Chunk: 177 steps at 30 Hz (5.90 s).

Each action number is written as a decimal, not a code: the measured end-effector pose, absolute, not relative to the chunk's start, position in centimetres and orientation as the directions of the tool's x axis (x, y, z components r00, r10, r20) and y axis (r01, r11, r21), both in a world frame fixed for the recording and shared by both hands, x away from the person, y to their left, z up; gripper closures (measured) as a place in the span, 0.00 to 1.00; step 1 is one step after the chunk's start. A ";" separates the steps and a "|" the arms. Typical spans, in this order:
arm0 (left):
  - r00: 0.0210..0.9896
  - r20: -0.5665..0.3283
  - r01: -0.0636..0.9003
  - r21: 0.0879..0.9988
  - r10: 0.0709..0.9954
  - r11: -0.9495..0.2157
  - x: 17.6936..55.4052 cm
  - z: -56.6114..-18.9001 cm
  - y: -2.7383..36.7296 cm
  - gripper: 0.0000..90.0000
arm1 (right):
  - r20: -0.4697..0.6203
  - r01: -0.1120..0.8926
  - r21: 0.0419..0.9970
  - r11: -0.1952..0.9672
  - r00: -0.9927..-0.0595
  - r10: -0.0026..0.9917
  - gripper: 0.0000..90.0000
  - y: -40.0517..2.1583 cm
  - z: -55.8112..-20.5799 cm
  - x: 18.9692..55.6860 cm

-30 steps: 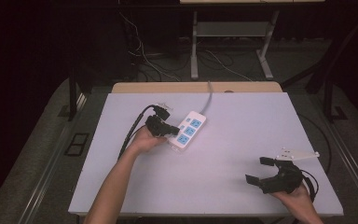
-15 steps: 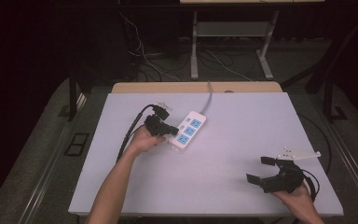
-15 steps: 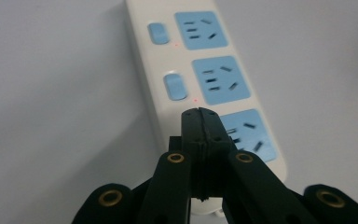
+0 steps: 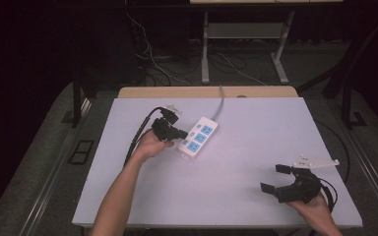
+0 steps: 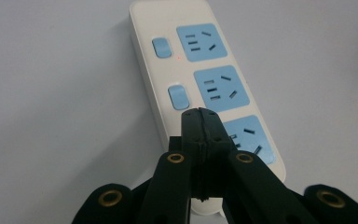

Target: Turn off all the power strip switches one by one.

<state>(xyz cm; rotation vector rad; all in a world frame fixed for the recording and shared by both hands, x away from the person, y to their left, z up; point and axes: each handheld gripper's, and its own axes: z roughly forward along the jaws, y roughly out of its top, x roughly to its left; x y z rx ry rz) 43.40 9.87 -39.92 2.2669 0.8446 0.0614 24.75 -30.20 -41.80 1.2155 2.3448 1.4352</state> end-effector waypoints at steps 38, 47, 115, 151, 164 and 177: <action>0.771 -0.179 0.565 0.634 0.611 -0.528 46.3 -39.1 7.6 0.99 | 0.279 0.566 0.793 0.223 -0.664 0.694 0.01 -30.4 -41.9 24.8; 0.776 -0.177 0.565 0.621 0.605 -0.543 46.5 -39.9 7.1 0.99 | 0.277 0.566 0.793 0.226 -0.665 0.693 0.01 -30.4 -41.9 24.8; 0.755 -0.174 0.587 0.609 0.632 -0.534 45.8 -41.3 6.9 1.00 | 0.265 0.561 0.796 0.229 -0.662 0.701 0.01 -30.6 -41.8 24.9; 0.773 -0.130 0.540 0.649 0.621 -0.536 48.4 -37.3 4.8 0.99 | 0.268 0.561 0.794 0.233 -0.667 0.695 0.01 -30.5 -41.9 24.8; 0.767 -0.132 0.556 0.625 0.628 -0.547 49.0 -39.3 4.2 0.99 | 0.268 0.561 0.795 0.230 -0.665 0.697 0.01 -30.6 -41.9 24.8; 0.755 -0.144 0.578 0.607 0.639 -0.545 49.2 -40.7 4.4 0.99 | 0.267 0.563 0.793 0.233 -0.666 0.697 0.01 -30.6 -41.9 24.9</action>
